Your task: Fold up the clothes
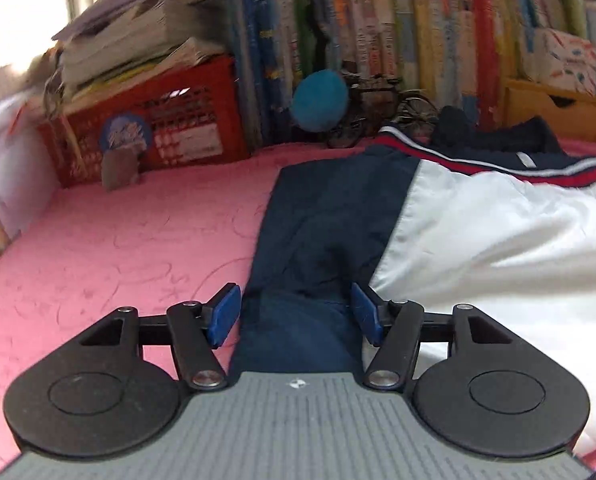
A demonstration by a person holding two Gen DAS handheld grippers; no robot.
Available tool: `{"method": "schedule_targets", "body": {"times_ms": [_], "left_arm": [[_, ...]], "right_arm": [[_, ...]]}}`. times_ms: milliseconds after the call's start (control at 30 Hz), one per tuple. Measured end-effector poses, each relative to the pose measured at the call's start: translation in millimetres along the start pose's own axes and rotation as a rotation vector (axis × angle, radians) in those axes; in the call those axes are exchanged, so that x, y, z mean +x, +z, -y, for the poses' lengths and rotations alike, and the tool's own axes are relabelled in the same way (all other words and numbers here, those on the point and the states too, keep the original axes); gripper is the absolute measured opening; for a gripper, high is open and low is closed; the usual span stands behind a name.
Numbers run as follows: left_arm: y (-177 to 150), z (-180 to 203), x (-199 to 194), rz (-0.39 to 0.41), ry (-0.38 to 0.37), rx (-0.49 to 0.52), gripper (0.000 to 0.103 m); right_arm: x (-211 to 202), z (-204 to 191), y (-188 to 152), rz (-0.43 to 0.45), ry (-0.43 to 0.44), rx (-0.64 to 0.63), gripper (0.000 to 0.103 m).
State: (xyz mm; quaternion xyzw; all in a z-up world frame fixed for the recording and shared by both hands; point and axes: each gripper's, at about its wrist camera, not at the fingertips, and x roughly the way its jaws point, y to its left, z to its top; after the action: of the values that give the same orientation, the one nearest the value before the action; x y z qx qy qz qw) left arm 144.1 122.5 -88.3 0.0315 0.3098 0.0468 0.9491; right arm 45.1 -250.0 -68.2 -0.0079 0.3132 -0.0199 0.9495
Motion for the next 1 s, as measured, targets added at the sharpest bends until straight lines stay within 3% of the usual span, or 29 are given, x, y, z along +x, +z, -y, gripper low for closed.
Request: {"method": "schedule_targets", "body": {"times_ms": [100,200,333,400,467,533,667,700,767,833,933,1000], "left_arm": [[1,-13,3,-0.024,-0.034,-0.082,0.071],[2,-7,2,-0.017,-0.006,-0.044,0.071],[2,1,2,-0.007,0.041,0.001,0.074],[2,10,2,0.004,0.083,0.051,0.075],[2,20,1,0.016,0.125,0.106,0.075],[2,27,1,0.025,0.152,0.145,0.075],[2,28,-2,0.041,0.156,0.158,0.074],[2,28,-5,0.055,0.151,0.157,0.063],[11,29,-26,0.134,0.087,0.097,0.054],[24,33,-50,0.229,-0.022,0.029,0.053],[48,76,-54,0.267,-0.196,0.191,0.045],[55,117,-24,0.198,-0.206,0.354,0.028]], "right_arm": [[-14,-4,5,0.052,-0.002,0.040,0.035],[-27,-30,31,0.139,0.133,0.049,0.035],[8,-92,63,0.076,0.275,-0.058,0.027],[34,-107,70,0.021,0.257,-0.098,0.021],[58,-98,78,-0.004,0.174,-0.104,0.018],[79,-79,88,-0.024,0.100,-0.084,0.004],[92,-32,109,-0.043,0.170,0.085,0.000],[88,-31,111,-0.027,0.185,0.086,0.001],[80,-30,114,0.004,0.215,0.089,0.011],[72,-28,118,0.036,0.245,0.092,0.013],[83,-43,128,0.004,0.221,0.032,0.013],[100,-54,137,-0.031,0.218,0.006,0.013]]}}
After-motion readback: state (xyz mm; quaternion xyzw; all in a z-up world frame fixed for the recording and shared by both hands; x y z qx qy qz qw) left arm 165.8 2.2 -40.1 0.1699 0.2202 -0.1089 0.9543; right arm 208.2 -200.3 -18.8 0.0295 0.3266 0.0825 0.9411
